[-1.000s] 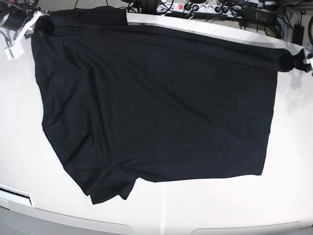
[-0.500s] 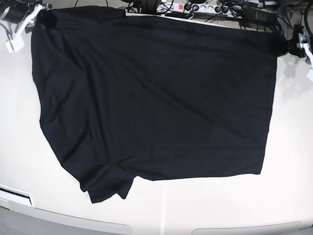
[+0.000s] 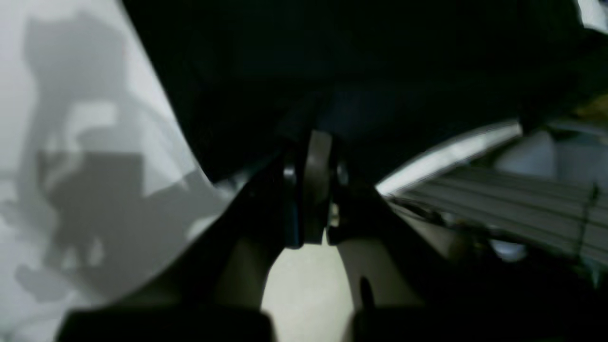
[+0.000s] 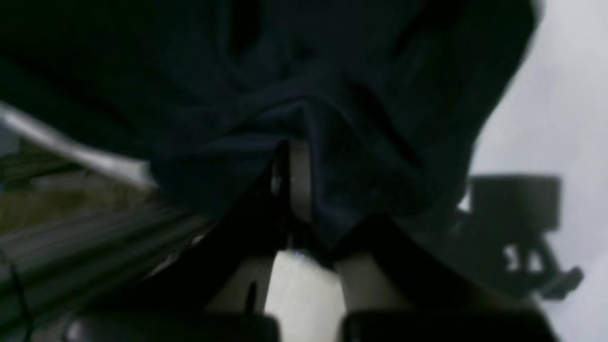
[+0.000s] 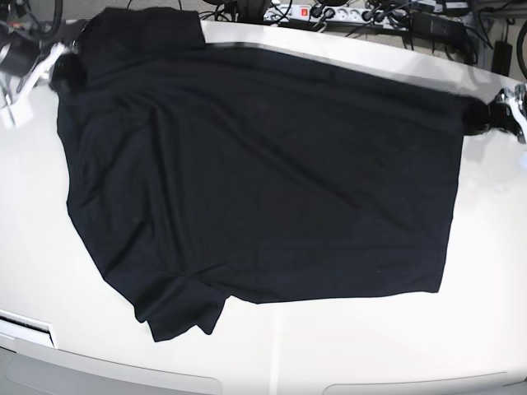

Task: Layout the t-shirt on the table in an organized manner, then fold the t-shirt properly
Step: 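Hold the shoulder edges with both grippers and straighten the collar side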

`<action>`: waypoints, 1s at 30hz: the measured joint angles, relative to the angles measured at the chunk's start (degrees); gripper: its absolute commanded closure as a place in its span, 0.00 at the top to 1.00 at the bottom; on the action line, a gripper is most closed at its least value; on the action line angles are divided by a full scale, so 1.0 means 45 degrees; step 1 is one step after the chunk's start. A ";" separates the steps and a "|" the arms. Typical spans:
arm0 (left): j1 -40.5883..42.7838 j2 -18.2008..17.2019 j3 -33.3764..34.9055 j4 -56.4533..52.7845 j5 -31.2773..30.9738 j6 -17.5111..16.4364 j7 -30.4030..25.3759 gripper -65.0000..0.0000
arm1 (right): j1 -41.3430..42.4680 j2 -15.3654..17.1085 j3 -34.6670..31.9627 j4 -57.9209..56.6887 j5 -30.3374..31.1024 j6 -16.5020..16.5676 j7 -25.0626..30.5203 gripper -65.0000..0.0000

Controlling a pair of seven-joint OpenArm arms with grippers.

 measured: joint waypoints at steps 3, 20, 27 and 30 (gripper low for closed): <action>-0.0408 0.0010 0.0000 0.0000 0.0248 -0.0005 -0.0185 0.00 | 0.0510 0.0010 -0.0078 0.0000 -0.0539 0.0000 0.0568 0.00; -0.1258 0.0044 0.0000 -0.0403 0.2628 -0.0024 -0.2166 0.00 | 0.2438 0.0228 -0.3007 -0.1350 -0.3832 0.0005 0.2302 0.00; -0.1292 0.0559 0.0000 -0.0408 0.2812 -0.0024 -0.2526 0.00 | 0.3351 0.0238 -0.2992 -0.2089 -0.4197 0.0005 0.2521 0.00; -0.1292 0.0971 0.0000 -0.0413 0.2958 -0.0019 -0.2516 0.00 | 0.3565 0.0243 -0.2992 -0.2501 -0.4235 0.0005 0.2555 0.00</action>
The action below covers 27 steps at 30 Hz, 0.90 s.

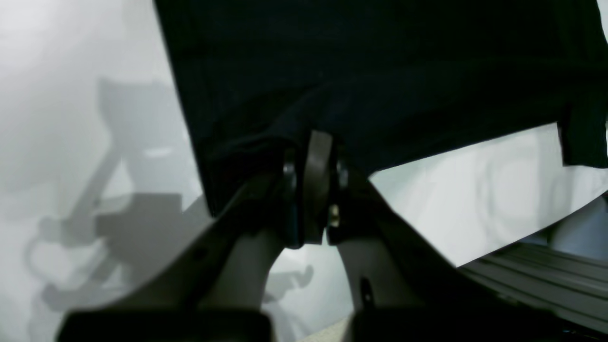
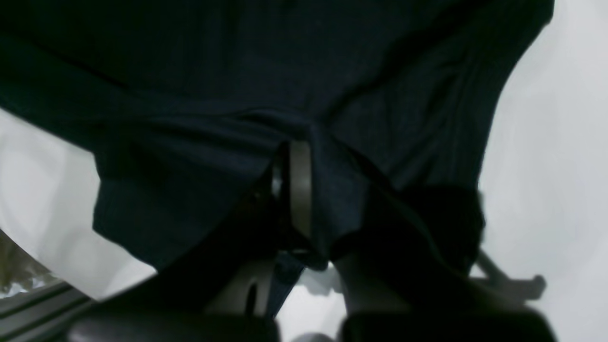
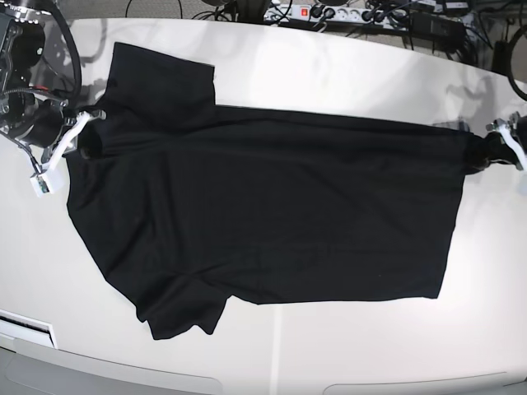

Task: Layout the t-shirt on the table in an organized manner, then fold the t-shirt properly
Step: 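Hold the shoulder edges with both grippers and straighten the collar side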

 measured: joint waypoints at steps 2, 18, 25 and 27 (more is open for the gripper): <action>-0.0005 0.0243 0.0000 0.0000 0.0267 0.0000 0.0000 0.00 | 0.0107 -0.0005 0.0000 -0.0316 0.0000 0.0000 0.0112 0.00; -0.0903 0.0034 0.0000 -0.0010 0.0520 0.0704 -0.0029 0.55 | 0.1078 0.1200 0.0019 -0.0627 0.0398 -0.1438 -0.0738 0.51; -0.0908 0.0063 0.0000 -0.0010 0.1603 0.0704 0.0029 0.55 | 0.0024 0.1171 0.0010 -0.0622 0.4731 -0.0170 -0.3254 0.51; -0.0879 0.0063 0.0000 -0.0010 0.2108 0.0704 0.0010 0.55 | -0.0738 0.1161 0.0010 -0.0622 0.4575 -0.0146 -0.3283 0.51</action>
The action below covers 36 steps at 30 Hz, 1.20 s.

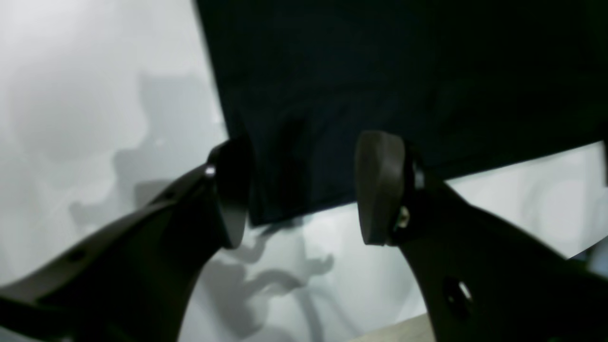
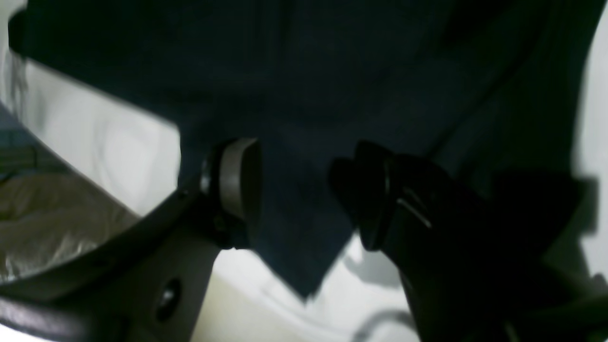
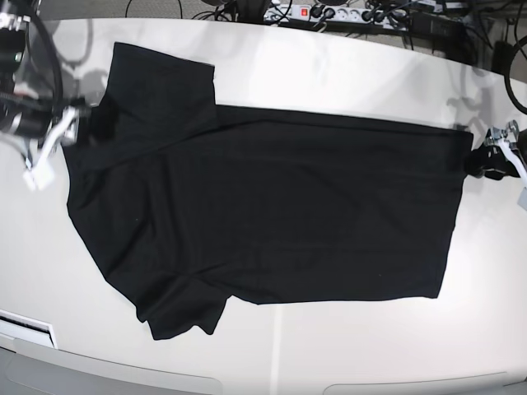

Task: Layout the t-shirt on the table in an organized manner, then fold the t-shirt properly
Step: 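Hold the shoulder edges with both grippers and straighten the collar side, then regrasp the shirt edge with the right gripper beside the left gripper's edge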

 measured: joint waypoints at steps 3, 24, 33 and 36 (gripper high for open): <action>0.0000 0.0000 0.0000 -0.0010 0.0068 -0.0010 -0.0019 0.55 | -0.1156 -0.0228 0.0005 -0.0005 -0.0126 -0.0141 0.0661 0.51; -0.0005 0.0029 0.0000 -0.0010 -0.0121 0.0000 -0.0005 0.55 | -0.2059 -0.1817 0.0087 -0.2589 -0.2244 -0.0282 0.4838 0.51; -0.0010 0.0029 0.0000 -0.0010 -0.0126 0.0000 -0.0010 0.55 | -0.1836 -0.2249 0.0058 -0.3439 0.1044 0.0267 0.1885 0.35; -0.0005 0.0034 0.0000 -0.0010 -0.0418 0.0000 -0.0010 0.55 | -0.1603 -0.2254 0.0024 -0.3395 0.0831 0.0170 0.1336 0.04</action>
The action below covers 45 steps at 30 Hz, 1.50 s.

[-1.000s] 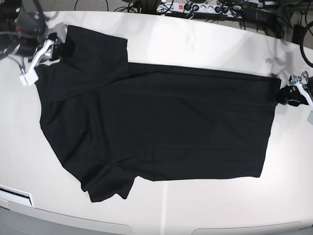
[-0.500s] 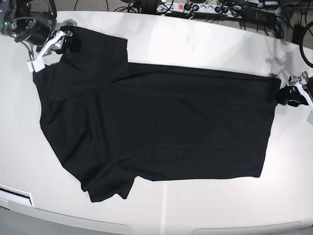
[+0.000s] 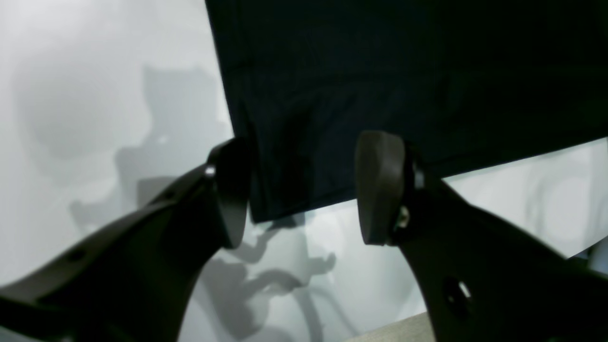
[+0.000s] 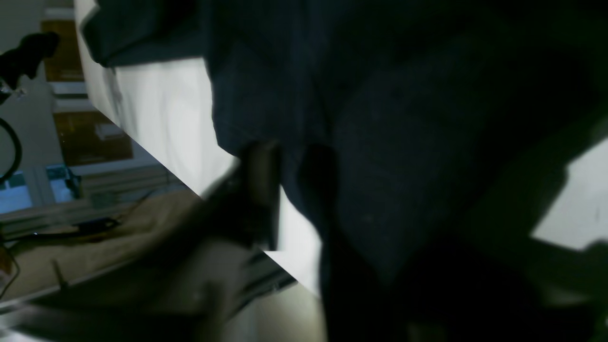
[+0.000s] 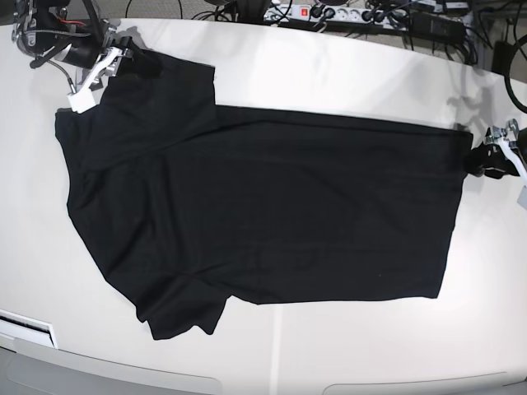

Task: Layout the t-shirt on the table in an organized manner, then fold the t-shirt properly
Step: 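Regrasp the shirt edge with the right gripper beside the left gripper's edge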

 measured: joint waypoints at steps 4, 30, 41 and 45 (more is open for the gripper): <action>-0.0005 0.0000 0.0000 0.0000 -0.0228 0.0000 0.0010 0.55 | 0.0403 0.0000 0.0000 0.0549 0.0092 -0.0034 -0.0690 0.00; -0.0005 0.0000 0.0000 0.0000 -0.0330 -0.0005 0.0092 0.55 | 0.5085 -0.0034 -0.0418 0.2909 -0.3254 -0.0073 0.1457 0.00; -0.0015 -0.0019 0.0000 0.0000 -0.0325 0.0000 0.0092 0.55 | 0.5829 -0.0039 -0.3487 0.2880 -0.8859 -0.1321 0.4415 0.44; -0.0039 -0.0185 0.0000 0.0000 -0.0325 0.0000 0.0083 0.55 | 0.7446 0.0170 -0.3225 0.2900 -0.9394 -0.3366 0.4099 0.48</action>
